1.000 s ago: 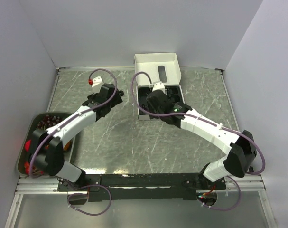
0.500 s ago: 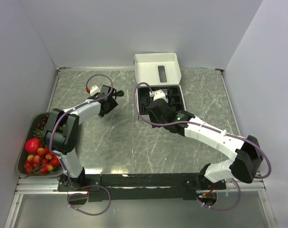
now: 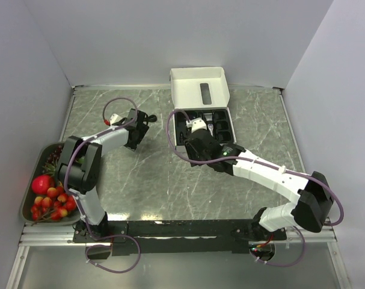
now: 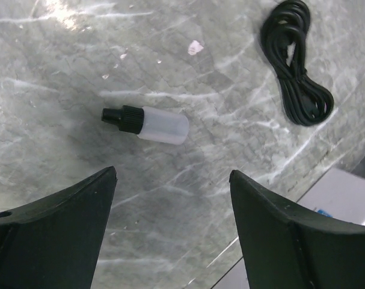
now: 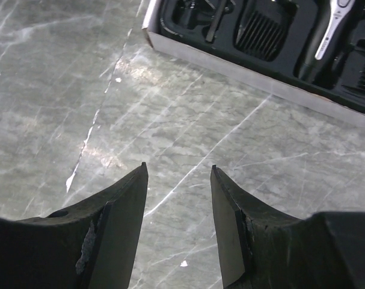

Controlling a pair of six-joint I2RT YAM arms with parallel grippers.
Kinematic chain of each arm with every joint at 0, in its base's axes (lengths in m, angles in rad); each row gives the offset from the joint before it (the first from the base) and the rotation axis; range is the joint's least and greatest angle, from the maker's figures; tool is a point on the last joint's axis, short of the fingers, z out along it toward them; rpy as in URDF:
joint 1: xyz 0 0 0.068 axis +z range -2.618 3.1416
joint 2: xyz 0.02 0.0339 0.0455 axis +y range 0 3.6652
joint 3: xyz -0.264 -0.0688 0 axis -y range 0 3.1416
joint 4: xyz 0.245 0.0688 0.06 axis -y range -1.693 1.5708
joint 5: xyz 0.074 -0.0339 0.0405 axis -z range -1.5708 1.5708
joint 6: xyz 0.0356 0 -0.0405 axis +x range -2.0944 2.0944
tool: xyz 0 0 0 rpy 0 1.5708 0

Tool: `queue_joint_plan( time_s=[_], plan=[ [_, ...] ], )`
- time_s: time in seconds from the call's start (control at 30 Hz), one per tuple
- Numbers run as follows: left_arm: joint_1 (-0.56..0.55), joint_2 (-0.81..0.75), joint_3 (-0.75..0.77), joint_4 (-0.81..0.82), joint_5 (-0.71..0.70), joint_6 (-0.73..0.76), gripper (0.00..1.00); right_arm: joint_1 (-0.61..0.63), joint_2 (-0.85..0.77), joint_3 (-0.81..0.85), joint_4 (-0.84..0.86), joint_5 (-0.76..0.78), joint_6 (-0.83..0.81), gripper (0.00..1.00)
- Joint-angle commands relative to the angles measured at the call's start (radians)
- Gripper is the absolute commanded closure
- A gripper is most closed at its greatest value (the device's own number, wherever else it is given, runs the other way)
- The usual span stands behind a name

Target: Sort the hair-cutting tools

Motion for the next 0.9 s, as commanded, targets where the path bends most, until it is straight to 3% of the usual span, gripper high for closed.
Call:
queue_joint_plan(
  time_s=[0.0,0.63,0.87],
  plan=[
    [-0.001,0.029,0.034,-0.016,-0.010,-0.131,0.18,0.019,-0.040,-0.025,0.028,-0.010,-0.008,0.46],
    [0.087,0.157,0.138,-0.214,0.049,-0.309,0.17,0.036,-0.062,-0.043,0.036,-0.031,-0.014,0.45],
    [0.108,0.224,0.192,-0.275,0.077,-0.323,0.23,0.037,-0.059,-0.043,0.034,-0.037,-0.014,0.45]
  ],
)
